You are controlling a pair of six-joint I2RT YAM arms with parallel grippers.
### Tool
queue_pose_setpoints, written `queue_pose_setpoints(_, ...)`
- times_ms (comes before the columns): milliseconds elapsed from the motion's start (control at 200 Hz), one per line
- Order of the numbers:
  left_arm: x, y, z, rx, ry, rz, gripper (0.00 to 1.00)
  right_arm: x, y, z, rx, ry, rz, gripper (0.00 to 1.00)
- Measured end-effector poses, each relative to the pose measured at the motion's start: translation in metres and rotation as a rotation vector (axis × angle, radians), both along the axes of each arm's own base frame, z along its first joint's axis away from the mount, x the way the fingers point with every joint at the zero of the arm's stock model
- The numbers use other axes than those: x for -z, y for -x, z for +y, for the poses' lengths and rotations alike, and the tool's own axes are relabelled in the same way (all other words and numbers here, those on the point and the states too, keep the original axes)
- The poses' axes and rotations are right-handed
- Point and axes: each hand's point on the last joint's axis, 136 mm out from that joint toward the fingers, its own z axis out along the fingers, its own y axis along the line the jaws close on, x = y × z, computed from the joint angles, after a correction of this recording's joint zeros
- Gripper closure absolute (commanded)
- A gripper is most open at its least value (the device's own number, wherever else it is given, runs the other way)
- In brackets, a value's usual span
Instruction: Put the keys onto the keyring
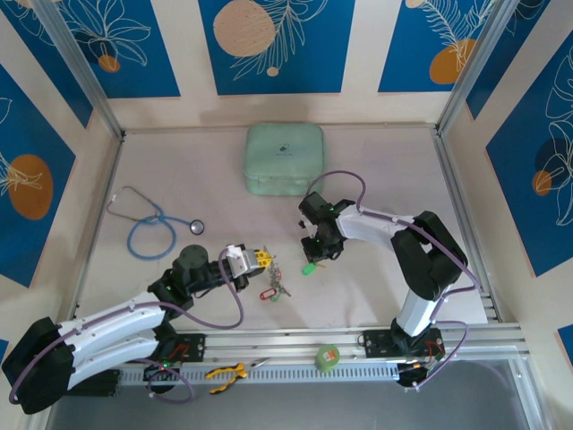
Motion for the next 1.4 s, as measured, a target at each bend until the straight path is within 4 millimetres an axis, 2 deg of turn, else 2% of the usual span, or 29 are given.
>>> queue_pose_setpoints(250,0.0,0.0,0.0,0.0,0.0,0.0,1.0,0.001,0.0,0.0,-0.002,0.003,0.003,1.0)
queue_pose_setpoints(495,0.0,0.0,0.0,0.0,-0.001,0.001,1.0,-0.006,-0.002,0.002,-0.007,-0.013,-0.015,1.0)
queue_pose_setpoints(650,0.001,0.0,0.0,-0.003,0.006,0.025,1.0,-0.04,0.001,0.008,-0.054,-0.122,-0.102,1.0)
queue_pose_setpoints(815,0.001,0.0,0.0,-0.011,0.024,0.075,1.0,-0.079,0.008,0.024,-0.153,-0.282,-0.207,1.0)
queue_pose_setpoints(1180,0.007,0.0,0.0,-0.021,0.018,0.142,1.0,-0.135,0.047,0.065,-0.436,-0.584,-0.356,1.0)
queue_pose_setpoints(1400,0.007,-0.001,-0.002,-0.029,0.012,0.193,1.0,-0.15,0.06,0.083,-0.543,-0.66,-0.396,1.0)
